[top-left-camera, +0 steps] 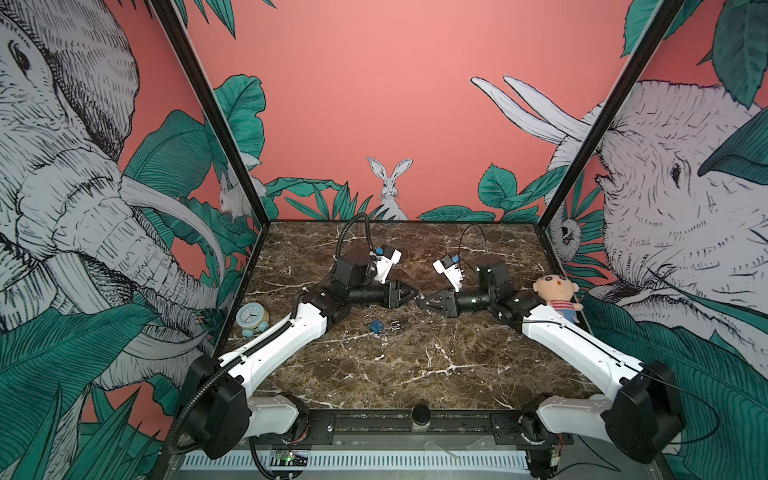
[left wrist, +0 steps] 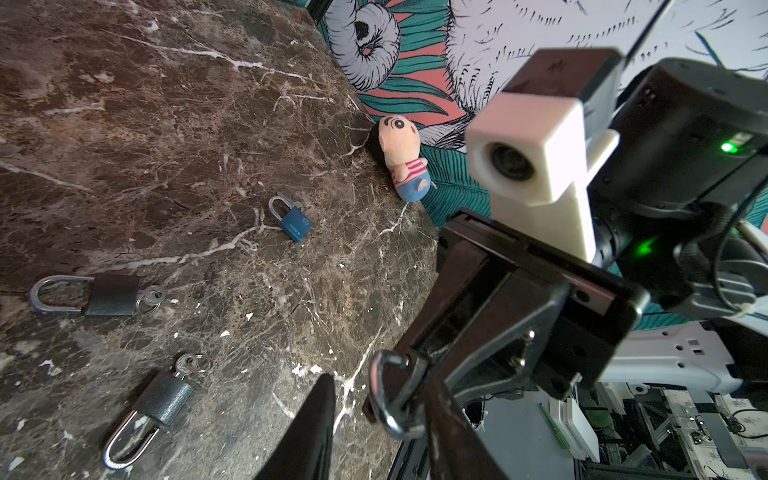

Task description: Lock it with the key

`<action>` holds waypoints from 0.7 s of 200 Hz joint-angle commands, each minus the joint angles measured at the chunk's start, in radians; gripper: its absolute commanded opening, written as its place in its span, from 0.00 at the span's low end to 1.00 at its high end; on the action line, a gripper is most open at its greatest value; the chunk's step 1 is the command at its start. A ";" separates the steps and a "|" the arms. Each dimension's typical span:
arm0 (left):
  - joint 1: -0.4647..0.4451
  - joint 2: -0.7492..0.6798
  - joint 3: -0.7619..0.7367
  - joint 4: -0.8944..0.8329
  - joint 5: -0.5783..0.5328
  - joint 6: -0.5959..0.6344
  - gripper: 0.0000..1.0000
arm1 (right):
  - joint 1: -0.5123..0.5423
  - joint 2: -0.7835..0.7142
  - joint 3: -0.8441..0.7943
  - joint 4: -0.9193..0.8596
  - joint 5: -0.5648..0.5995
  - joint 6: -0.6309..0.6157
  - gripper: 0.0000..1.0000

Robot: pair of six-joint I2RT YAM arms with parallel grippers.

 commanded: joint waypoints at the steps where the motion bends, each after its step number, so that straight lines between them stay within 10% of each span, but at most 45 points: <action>1: 0.009 -0.041 -0.020 -0.006 -0.001 0.011 0.38 | -0.007 -0.013 0.044 0.033 -0.040 0.005 0.00; 140: 0.053 -0.054 -0.043 0.070 0.045 -0.030 0.38 | -0.028 -0.009 0.062 0.018 -0.099 0.006 0.00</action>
